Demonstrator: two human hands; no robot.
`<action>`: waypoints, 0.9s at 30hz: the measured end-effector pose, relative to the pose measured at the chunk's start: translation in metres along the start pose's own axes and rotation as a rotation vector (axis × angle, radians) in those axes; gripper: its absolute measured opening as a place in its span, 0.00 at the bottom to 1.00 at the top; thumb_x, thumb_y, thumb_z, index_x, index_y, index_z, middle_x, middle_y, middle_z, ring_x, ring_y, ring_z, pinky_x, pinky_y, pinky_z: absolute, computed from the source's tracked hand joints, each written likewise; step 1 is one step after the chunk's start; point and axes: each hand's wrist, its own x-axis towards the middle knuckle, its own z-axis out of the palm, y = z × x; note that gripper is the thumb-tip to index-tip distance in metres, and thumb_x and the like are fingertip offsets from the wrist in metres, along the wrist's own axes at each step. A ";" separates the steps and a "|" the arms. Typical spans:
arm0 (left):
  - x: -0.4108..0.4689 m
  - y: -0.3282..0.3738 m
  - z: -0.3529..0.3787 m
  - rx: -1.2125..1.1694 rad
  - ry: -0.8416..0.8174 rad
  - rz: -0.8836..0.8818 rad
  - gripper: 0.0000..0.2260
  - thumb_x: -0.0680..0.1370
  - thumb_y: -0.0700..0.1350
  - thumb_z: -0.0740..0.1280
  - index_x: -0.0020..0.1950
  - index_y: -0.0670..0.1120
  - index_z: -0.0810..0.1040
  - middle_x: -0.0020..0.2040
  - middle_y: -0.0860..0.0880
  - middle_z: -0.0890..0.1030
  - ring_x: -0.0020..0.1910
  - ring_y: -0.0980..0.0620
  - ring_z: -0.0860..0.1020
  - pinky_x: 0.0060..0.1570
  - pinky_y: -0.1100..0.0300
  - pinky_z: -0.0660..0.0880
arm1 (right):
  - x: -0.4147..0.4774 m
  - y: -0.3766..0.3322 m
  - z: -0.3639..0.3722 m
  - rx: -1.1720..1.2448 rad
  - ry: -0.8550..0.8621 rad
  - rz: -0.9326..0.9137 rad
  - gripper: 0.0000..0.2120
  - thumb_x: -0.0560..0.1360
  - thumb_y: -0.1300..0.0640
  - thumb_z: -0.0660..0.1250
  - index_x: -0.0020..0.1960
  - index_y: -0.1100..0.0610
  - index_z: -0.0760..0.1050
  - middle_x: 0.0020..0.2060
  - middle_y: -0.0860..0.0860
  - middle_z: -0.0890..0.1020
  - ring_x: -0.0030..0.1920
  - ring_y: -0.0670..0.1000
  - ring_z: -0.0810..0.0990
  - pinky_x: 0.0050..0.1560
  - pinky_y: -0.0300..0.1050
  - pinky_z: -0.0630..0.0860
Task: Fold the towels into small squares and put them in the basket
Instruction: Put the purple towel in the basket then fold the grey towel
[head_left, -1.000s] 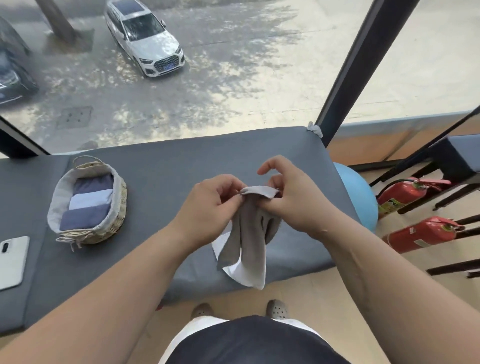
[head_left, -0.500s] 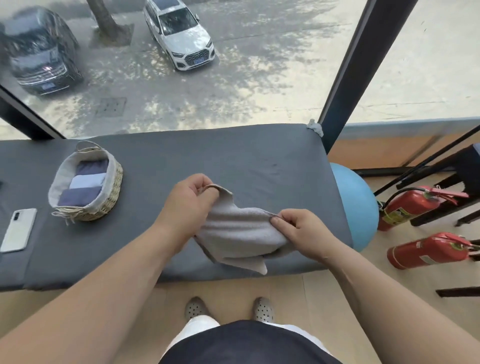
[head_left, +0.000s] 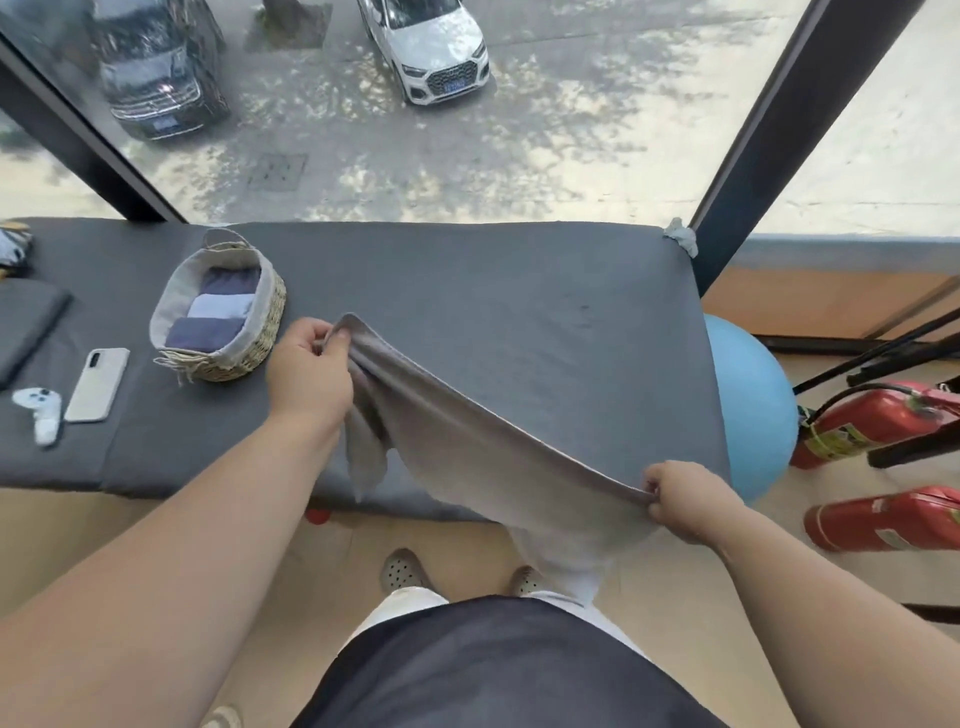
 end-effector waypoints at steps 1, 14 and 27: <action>0.003 -0.011 -0.001 0.046 0.008 -0.043 0.10 0.79 0.46 0.67 0.38 0.49 0.74 0.32 0.52 0.72 0.33 0.53 0.68 0.40 0.56 0.67 | -0.001 0.008 0.008 0.010 0.007 0.051 0.07 0.72 0.59 0.63 0.36 0.49 0.72 0.40 0.48 0.78 0.45 0.55 0.78 0.41 0.44 0.72; 0.039 -0.118 0.032 -0.042 0.004 -0.773 0.11 0.83 0.47 0.60 0.65 0.50 0.72 0.36 0.43 0.80 0.25 0.47 0.81 0.25 0.60 0.72 | 0.051 -0.002 0.023 0.327 0.301 0.401 0.10 0.80 0.55 0.54 0.44 0.54 0.71 0.39 0.54 0.75 0.41 0.63 0.74 0.40 0.49 0.70; 0.172 -0.170 0.132 -0.170 -0.128 -0.739 0.06 0.84 0.47 0.60 0.47 0.50 0.72 0.51 0.40 0.82 0.38 0.44 0.83 0.35 0.53 0.77 | 0.206 -0.053 -0.031 0.210 0.320 0.487 0.12 0.80 0.55 0.56 0.50 0.57 0.77 0.52 0.60 0.81 0.52 0.64 0.78 0.45 0.49 0.69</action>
